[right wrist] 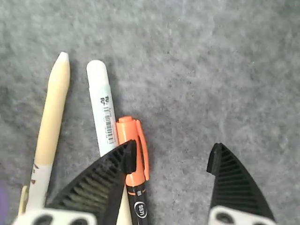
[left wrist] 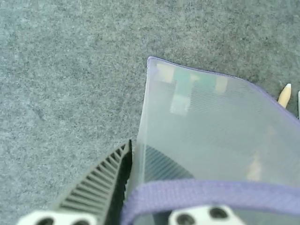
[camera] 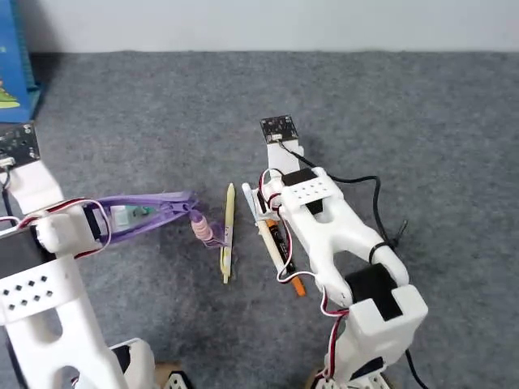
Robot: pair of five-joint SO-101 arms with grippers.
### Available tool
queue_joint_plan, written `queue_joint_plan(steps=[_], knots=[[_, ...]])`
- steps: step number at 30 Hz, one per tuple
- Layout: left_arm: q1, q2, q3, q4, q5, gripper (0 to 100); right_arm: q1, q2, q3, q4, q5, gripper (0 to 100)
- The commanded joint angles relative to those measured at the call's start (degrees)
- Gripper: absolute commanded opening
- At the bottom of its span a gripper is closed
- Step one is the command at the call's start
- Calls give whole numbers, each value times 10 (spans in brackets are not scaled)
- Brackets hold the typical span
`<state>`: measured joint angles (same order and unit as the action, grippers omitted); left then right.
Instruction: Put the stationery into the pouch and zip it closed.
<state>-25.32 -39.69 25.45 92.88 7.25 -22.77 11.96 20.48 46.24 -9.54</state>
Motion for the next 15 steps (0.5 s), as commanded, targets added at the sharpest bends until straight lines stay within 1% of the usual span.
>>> queue_joint_plan(steps=[1, 7, 15], knots=[[-6, 4, 5, -13, -4, 11, -5, -5, -31, 0, 7, 251], [-6, 4, 5, -12, -4, 11, -21, -28, -38, 51, 14, 251], [-6, 4, 5, -11, -4, 11, -35, -42, -38, 44, 12, 251]])
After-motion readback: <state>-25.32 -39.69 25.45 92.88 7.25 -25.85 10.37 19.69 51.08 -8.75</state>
